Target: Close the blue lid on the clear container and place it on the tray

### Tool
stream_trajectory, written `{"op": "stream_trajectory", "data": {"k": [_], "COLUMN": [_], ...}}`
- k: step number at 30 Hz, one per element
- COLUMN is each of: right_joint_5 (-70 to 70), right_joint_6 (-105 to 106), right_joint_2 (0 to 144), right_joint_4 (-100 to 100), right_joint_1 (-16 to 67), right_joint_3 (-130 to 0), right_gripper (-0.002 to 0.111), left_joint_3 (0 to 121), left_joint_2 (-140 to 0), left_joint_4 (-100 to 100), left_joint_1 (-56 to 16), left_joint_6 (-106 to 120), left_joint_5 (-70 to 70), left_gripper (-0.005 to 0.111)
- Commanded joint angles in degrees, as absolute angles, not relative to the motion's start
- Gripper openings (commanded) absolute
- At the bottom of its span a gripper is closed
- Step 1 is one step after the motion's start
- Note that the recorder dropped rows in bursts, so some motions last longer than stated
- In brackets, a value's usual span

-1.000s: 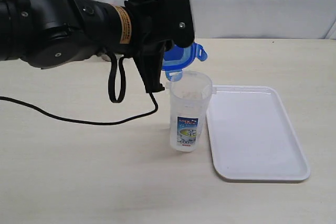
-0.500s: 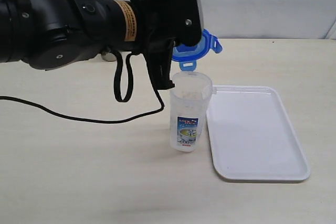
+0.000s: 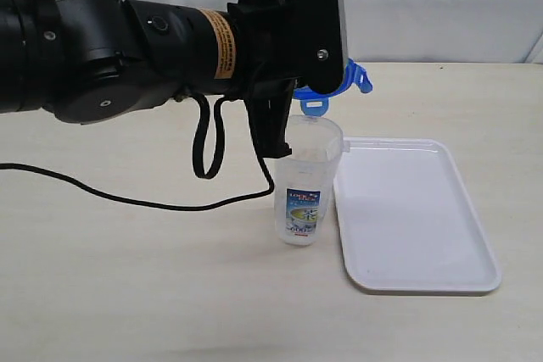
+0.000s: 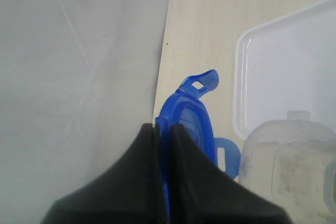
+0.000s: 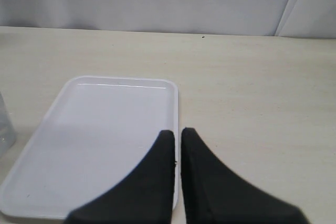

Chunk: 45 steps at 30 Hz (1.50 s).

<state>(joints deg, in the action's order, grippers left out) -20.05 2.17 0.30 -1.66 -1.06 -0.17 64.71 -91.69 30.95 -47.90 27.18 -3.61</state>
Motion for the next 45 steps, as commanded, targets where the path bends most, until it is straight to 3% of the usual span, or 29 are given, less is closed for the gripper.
{"op": "stream_trajectory", "data": {"k": [1,45], "right_joint_5": [-19.75,-19.75], "right_joint_6": [2.14,2.14], "right_joint_2": [0.00,0.00], "right_joint_4": [-1.74,-1.74], "right_joint_1": [-1.23,-1.23], "right_joint_3": [0.00,0.00], "right_gripper": [0.005,0.005], "left_joint_3": [64.72,63.05], "left_joint_2": [-91.10,-90.99], "left_joint_4": [30.76,30.81], "left_joint_1": [-48.01,-53.07], "left_joint_6": [26.75,23.98], "left_joint_5": [-5.50,-13.30], "left_gripper": [0.000,0.000]}}
